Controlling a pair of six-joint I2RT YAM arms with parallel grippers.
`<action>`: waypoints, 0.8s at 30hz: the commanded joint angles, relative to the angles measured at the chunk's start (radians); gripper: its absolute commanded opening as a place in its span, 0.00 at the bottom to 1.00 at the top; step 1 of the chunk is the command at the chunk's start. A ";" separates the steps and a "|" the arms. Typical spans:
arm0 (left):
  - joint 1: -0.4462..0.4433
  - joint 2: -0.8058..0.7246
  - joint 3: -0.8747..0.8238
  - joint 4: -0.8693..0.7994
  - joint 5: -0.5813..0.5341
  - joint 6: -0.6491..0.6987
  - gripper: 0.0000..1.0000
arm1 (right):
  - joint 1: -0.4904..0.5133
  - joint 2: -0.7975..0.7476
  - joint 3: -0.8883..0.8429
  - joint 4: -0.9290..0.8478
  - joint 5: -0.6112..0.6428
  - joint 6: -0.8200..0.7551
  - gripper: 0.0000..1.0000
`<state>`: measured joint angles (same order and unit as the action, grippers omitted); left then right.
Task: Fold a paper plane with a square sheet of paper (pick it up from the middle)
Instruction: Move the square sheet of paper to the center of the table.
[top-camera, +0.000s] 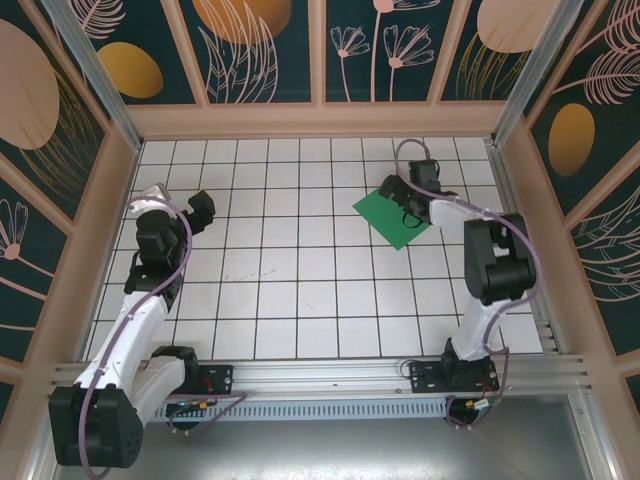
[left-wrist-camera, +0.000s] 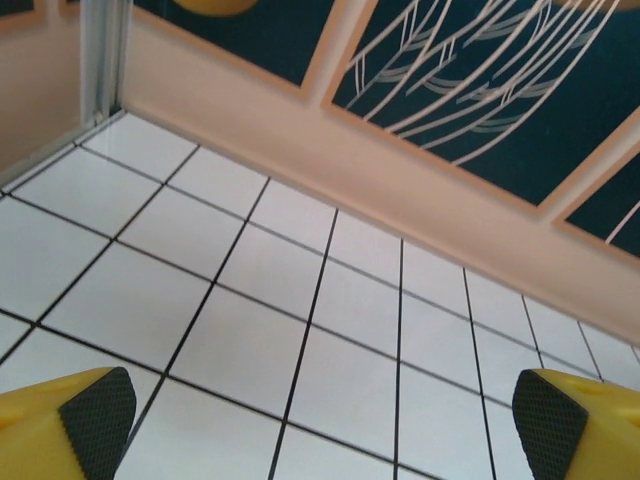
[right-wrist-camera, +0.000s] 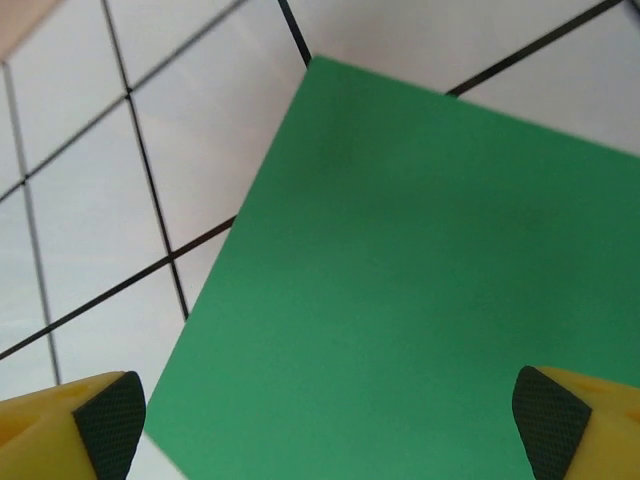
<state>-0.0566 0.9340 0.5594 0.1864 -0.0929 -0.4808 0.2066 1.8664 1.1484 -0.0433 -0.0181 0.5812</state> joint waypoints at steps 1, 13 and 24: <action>0.008 0.021 0.033 -0.041 0.059 -0.007 0.99 | 0.008 0.082 0.099 -0.108 -0.006 0.045 0.97; 0.009 0.066 0.054 -0.064 0.095 -0.018 0.99 | 0.052 0.158 0.103 -0.225 -0.008 0.120 0.95; 0.009 0.099 0.057 -0.061 0.106 -0.031 0.99 | 0.411 0.082 -0.062 -0.219 -0.076 0.419 0.95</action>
<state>-0.0566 1.0271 0.5858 0.1287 -0.0044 -0.4992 0.5186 1.8820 1.1076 -0.1009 0.0063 0.8612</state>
